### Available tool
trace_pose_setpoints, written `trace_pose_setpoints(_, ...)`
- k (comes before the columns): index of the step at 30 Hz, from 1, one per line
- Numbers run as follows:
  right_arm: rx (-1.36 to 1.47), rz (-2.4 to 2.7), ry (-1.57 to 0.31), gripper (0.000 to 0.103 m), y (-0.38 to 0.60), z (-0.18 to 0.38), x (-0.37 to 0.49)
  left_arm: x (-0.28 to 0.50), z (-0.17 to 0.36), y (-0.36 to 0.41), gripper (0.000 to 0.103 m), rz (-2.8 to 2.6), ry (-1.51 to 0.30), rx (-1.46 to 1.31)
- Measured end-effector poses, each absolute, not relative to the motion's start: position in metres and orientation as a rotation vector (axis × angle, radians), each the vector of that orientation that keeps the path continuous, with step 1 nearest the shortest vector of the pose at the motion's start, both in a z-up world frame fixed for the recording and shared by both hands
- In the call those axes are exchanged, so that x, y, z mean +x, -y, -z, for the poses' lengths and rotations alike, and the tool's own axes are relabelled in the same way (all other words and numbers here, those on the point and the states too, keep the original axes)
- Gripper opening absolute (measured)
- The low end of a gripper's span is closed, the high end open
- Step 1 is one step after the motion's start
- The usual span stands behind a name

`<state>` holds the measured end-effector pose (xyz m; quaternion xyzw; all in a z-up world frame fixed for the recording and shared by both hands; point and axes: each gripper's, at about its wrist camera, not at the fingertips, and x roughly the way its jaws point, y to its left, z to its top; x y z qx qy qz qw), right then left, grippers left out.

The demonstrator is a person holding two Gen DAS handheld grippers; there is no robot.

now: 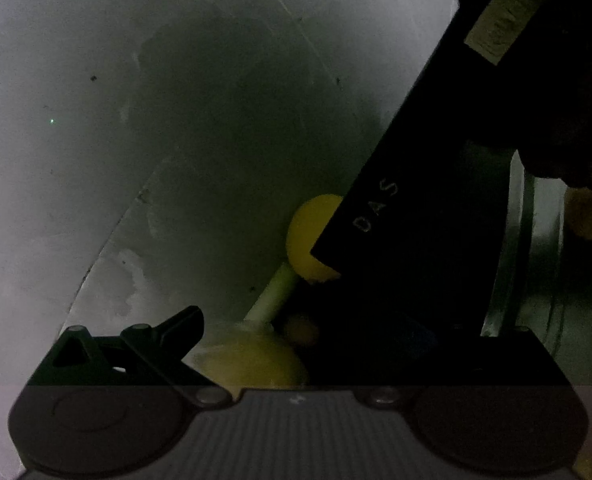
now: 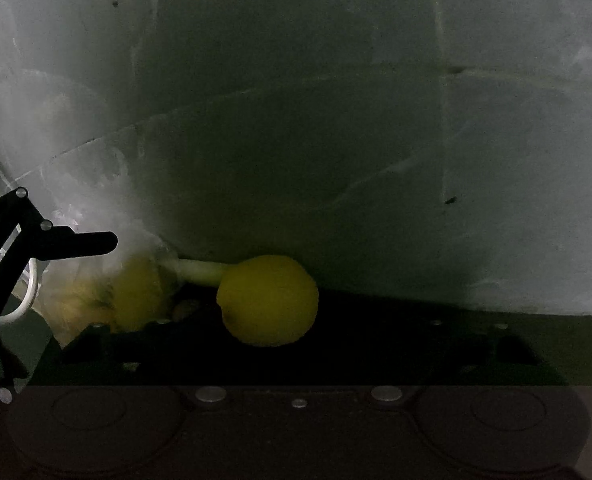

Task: Organize fruits
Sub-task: 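Grasp the yellow lemon with the right tool while the left tool grasps a small brown fruit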

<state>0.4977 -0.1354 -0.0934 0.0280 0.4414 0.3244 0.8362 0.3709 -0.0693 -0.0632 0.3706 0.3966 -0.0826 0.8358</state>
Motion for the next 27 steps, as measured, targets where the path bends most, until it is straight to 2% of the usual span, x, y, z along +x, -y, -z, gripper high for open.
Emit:
trace_pose_setpoints(4,0.073,-0.703,-0.945,0.084,0.13,0.099,0.498,0.37,0.072,0.073,0.102,0.175,-0.837,0.861)
trace_pose_setpoints(14,0.088,-0.715,-0.955,0.076,0.118,0.104,0.5,0.377,0.075,0.07,0.099,0.191,-0.868,0.858)
trace_pose_setpoints(18,0.104,-0.724,-0.958,0.063,0.114,0.105,0.5,0.38,0.076,0.071,0.096,0.181,-0.878,0.861)
trace_pose_setpoints(27,0.062,-0.704,-0.944,0.062,0.121,0.104,0.493,0.389,0.079,0.073,0.088,0.192,-0.892,0.849)
